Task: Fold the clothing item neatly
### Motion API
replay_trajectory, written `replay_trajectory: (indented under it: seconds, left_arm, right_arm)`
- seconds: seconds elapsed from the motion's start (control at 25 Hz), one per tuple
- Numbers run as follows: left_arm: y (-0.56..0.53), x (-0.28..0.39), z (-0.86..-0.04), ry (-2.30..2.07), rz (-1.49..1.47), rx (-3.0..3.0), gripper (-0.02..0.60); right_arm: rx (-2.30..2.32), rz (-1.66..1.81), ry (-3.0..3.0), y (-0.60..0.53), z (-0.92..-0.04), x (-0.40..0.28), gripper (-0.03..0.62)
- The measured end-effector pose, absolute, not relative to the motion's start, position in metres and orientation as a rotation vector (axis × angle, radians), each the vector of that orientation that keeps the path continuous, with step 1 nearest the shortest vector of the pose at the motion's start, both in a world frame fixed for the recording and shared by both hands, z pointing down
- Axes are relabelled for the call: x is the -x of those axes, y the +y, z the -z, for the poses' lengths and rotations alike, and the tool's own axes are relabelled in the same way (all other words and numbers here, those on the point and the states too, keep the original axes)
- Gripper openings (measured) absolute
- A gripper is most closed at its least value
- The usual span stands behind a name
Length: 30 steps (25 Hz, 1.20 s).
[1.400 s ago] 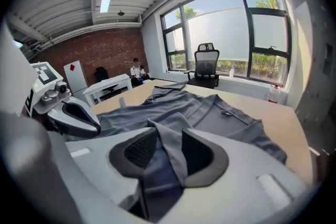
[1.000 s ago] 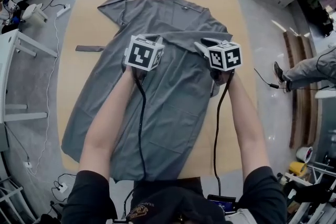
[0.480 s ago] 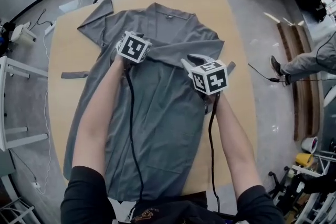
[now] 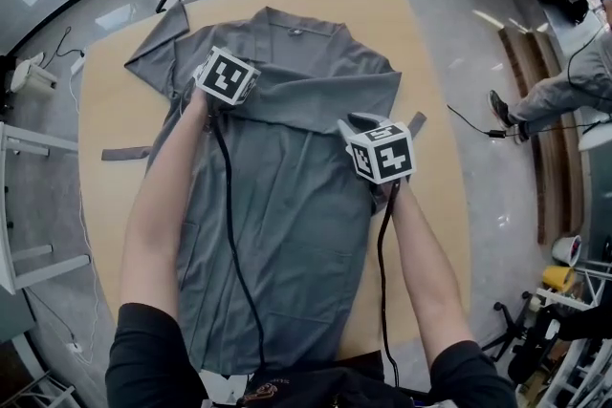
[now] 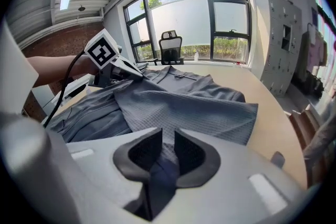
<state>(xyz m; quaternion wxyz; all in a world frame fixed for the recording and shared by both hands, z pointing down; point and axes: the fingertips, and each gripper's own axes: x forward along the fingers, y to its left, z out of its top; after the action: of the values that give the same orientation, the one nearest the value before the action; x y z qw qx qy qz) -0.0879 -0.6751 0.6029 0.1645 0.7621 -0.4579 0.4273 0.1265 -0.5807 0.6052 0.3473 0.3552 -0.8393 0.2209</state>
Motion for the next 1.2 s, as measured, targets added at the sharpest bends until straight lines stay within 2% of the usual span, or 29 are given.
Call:
replay_trajectory:
  seconds: [0.16, 0.28, 0.4, 0.6, 0.92, 1.12, 1.2]
  left_arm:
    - [-0.705, 0.1, -0.587, -1.46, -1.177, -2.209, 0.021]
    - [-0.711, 0.106, -0.596, -1.501, -1.261, -2.176, 0.026]
    - [-0.703, 0.108, -0.614, -1.465, -1.346, -2.139, 0.072]
    - [-0.687, 0.117, -0.596, -1.5, -1.242, -2.15, 0.137]
    - [-0.612, 0.121, -0.572, -1.417, -1.061, -2.121, 0.127]
    - [-0.566, 0.126, -0.544, -1.461, -0.933, -2.145, 0.076]
    - [-0.547, 0.129, -0.535, -1.49, -0.93, -2.15, 0.036]
  right_arm:
    - [-0.97, -0.582, -2.196, -0.579, -0.603, -0.131, 0.077]
    - [-0.964, -0.601, -2.183, -0.577, -0.611, -0.131, 0.077]
    - [-0.921, -0.616, -2.166, -0.576, -0.62, -0.129, 0.077]
    - [-0.918, -0.598, -2.159, -0.575, -0.618, -0.135, 0.077]
    - [-0.951, -0.561, -2.163, -0.544, -0.59, -0.146, 0.077]
    - [-0.978, -0.505, -2.224, -0.52, -0.553, -0.136, 0.077]
    - [-0.992, -0.486, -2.24, -0.511, -0.538, -0.133, 0.077]
